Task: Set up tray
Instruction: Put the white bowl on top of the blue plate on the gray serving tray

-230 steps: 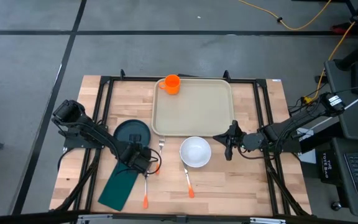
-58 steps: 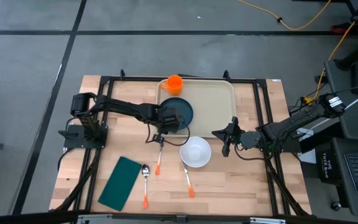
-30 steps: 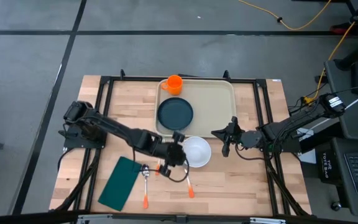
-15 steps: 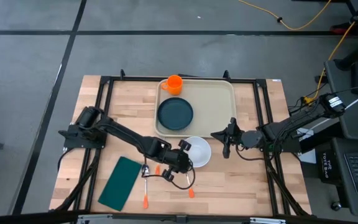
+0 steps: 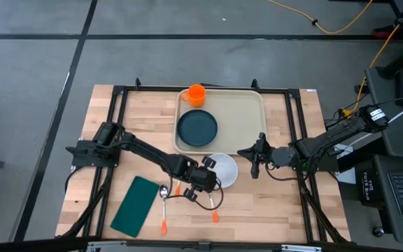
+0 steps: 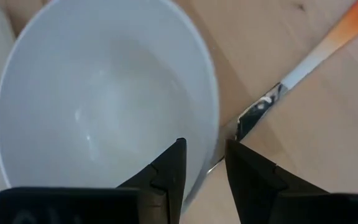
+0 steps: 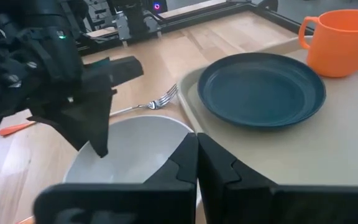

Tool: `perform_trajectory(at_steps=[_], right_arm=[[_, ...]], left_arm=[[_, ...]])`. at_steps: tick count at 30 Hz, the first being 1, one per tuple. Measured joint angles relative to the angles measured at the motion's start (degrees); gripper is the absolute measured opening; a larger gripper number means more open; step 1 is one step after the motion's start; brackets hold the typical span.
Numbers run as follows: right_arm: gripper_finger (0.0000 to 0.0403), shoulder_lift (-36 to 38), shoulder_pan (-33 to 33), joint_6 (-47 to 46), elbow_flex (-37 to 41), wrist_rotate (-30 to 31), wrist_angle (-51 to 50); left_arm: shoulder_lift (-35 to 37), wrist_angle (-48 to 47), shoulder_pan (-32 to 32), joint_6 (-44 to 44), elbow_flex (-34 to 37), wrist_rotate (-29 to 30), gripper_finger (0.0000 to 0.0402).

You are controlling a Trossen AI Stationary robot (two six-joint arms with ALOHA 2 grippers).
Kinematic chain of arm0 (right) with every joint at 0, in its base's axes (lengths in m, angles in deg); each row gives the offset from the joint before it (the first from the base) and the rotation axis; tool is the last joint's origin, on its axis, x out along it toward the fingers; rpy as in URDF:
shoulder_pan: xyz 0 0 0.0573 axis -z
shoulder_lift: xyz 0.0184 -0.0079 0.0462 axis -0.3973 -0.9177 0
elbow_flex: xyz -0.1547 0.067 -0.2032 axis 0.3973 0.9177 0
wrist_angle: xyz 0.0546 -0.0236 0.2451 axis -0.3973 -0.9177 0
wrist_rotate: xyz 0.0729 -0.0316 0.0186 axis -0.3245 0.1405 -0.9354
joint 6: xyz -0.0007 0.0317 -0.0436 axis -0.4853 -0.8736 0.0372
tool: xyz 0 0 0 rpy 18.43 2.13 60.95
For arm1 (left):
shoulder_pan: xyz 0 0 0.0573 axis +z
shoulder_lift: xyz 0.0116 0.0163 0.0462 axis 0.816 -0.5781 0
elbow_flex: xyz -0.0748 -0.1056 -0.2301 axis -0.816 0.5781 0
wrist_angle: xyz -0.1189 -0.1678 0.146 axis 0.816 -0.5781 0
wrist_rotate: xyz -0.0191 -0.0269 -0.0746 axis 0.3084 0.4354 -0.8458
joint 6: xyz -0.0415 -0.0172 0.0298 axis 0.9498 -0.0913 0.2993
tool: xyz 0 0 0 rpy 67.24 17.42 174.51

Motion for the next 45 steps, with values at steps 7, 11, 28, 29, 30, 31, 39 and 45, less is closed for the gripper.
perform_trajectory(at_steps=[7, 11, 28, 29, 30, 31, 39, 45], right_arm=[[0.0006, 0.0, 0.0, 0.1, 0.0, 0.1, -0.3], [0.0006, 0.0, 0.0, 0.2, 0.0, 0.1, -0.3], [0.0006, 0.0, 0.0, 0.0, 0.0, 0.2, -0.3], [0.0006, 0.0, 0.0, 0.0, 0.0, 0.2, -0.3], [0.0006, 0.0, 0.0, 0.0, 0.0, 0.2, -0.3], [0.0006, 0.0, 0.0, 0.0, 0.0, 0.2, -0.3], [0.0006, 0.0, 0.0, 0.0, 0.0, 0.2, -0.3], [0.0006, 0.0, 0.0, 0.1, 0.0, 0.2, -0.3]], left_arm=[[0.1, 0.2, -0.9, -4.5, 0.0, 0.1, 0.0094], [0.1, -0.3, -0.9, -4.1, 0.0, 0.1, 0.0079], [0.3, -0.7, -1.1, -8.0, 0.0, 0.7, 0.0003], [0.6, -0.8, -1.2, -8.0, 0.0, 0.4, 0.0003], [1.0, -0.7, -1.2, -8.0, 0.0, -0.1, 0.0003], [1.5, -0.7, -1.2, -8.0, 0.0, -0.4, 0.0003], [6.8, -2.6, -1.2, -8.7, 0.0, -3.2, 0.0003], [11.3, -7.8, -1.1, -8.5, 0.0, -3.3, 0.0003]])
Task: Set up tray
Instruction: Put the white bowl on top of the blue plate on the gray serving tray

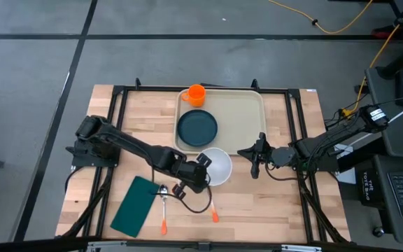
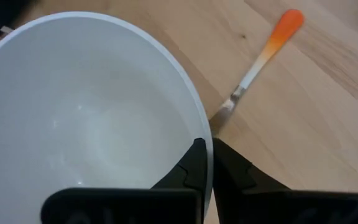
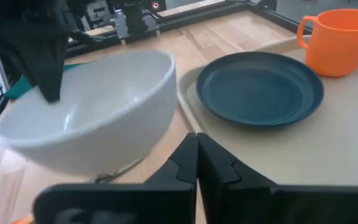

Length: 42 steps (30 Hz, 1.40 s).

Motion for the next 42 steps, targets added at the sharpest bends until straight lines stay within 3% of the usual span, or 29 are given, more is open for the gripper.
perform_trajectory(at_steps=[7, 16, 31, 42], right_arm=[[0.0006, 0.0, 0.0, 0.1, 0.0, 0.0, 0.1], [0.0006, 0.0, 0.0, 0.1, 0.0, 0.0, 0.1], [0.0006, 0.0, 0.0, 0.3, 0.0, 0.0, 0.0], [0.0006, 0.0, 0.0, 0.3, 0.0, 0.0, -1.1]], left_arm=[[3.1, -8.0, 1.4, 5.2, 0.2, 0.0, 0.0003], [4.0, -8.1, 8.5, 4.7, 5.3, -0.2, 0.0003], [4.0, -7.2, 24.0, -0.5, 5.5, -5.9, 0.0003], [4.1, -3.9, 30.3, -0.2, 6.7, -7.4, 0.0003]])
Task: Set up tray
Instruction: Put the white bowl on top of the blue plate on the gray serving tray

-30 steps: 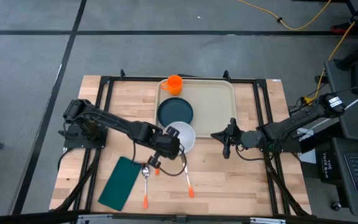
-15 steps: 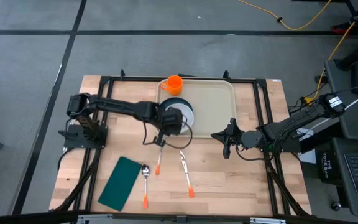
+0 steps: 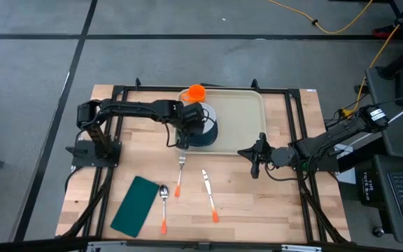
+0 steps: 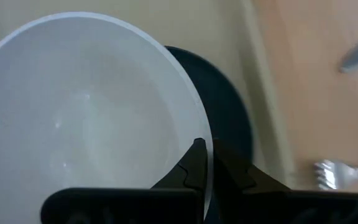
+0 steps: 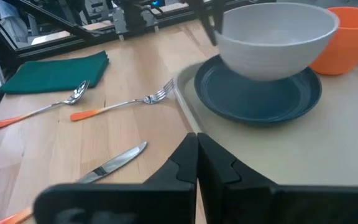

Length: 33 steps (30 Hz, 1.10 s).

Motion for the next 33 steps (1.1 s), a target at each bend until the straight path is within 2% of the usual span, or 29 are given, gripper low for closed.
perform_trajectory(at_steps=[6, 19, 27, 33], right_arm=[[0.0006, 0.0, 0.0, -0.1, 0.0, 0.0, 0.0], [0.0006, 0.0, 0.0, -0.1, 0.0, 0.0, 0.0], [0.0006, 0.0, 0.0, -0.1, 0.0, 0.0, 0.0], [0.0006, 0.0, 0.0, -0.1, 0.0, 0.0, 0.0]], left_arm=[[0.0, 5.0, 1.7, 0.4, 4.8, 1.2, 0.0003], [-0.4, 5.3, 1.5, 2.2, 5.4, 0.5, 0.0003], [-0.4, 7.0, 1.3, 3.2, 8.3, 0.5, 0.0003], [-0.4, 8.4, 0.7, 2.5, 8.5, 1.9, 0.0003]])
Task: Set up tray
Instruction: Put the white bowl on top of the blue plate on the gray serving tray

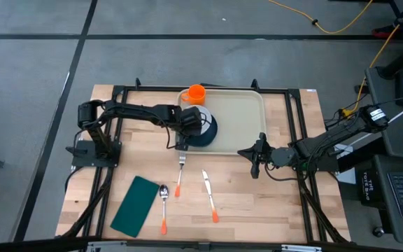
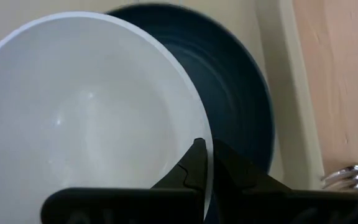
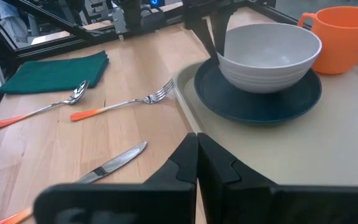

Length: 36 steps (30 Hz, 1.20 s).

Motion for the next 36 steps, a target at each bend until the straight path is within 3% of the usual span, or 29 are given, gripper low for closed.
perform_trajectory(at_steps=[36], right_arm=[[0.0006, 0.0, 0.0, -1.3, 0.0, -0.4, 0.0]], left_arm=[[0.0, -0.4, 0.1, -2.4, 0.0, -2.4, 0.0004]])
